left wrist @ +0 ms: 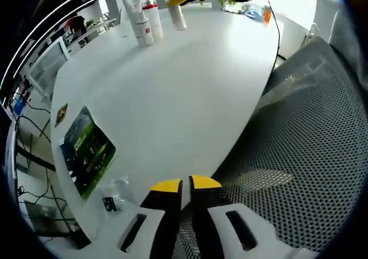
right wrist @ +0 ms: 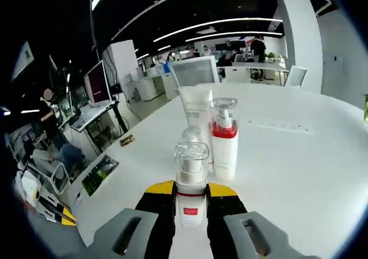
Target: Arrange the skincare products in the storage area until every visible bottle or jar stands upright without overlapping.
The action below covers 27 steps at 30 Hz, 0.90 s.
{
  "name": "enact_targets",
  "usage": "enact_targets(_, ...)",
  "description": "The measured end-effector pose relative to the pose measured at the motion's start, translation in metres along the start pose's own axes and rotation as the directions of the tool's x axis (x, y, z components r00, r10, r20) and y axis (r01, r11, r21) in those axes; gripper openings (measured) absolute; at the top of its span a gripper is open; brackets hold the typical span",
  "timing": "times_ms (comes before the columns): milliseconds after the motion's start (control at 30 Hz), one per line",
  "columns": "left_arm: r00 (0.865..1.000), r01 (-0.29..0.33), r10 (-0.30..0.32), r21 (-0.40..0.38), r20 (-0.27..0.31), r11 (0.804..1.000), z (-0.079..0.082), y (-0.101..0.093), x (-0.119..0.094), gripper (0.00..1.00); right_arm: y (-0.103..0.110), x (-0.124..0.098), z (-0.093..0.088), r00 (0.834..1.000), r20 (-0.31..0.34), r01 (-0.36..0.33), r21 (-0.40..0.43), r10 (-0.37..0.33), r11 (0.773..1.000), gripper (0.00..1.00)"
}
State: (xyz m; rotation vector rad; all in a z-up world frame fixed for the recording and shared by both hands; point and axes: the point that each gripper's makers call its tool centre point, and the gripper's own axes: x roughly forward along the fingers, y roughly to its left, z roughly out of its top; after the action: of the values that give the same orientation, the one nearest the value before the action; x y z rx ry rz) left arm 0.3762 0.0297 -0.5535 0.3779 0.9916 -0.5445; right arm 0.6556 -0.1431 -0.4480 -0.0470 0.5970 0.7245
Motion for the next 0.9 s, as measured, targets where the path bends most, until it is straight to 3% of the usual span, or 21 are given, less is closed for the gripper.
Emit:
enact_targets(133, 1.0, 0.008, -0.008, -0.009, -0.022, 1.0, -0.004, -0.001, 0.002, 0.02, -0.007, 0.008, -0.008, 1.0, -0.014, 0.018, -0.044, -0.019, 0.999, 0.14)
enact_targets(433, 1.0, -0.002, 0.002, -0.001, -0.011, 1.0, -0.002, 0.001, 0.0, 0.02, -0.013, 0.016, 0.003, 0.998, 0.014, 0.058, -0.093, -0.057, 0.994, 0.14)
enact_targets(900, 0.998, 0.011, -0.011, 0.007, -0.065, 1.0, -0.013, 0.0, 0.003, 0.01, -0.021, 0.041, 0.007, 0.994, 0.04, 0.103, -0.108, -0.1, 0.989, 0.14)
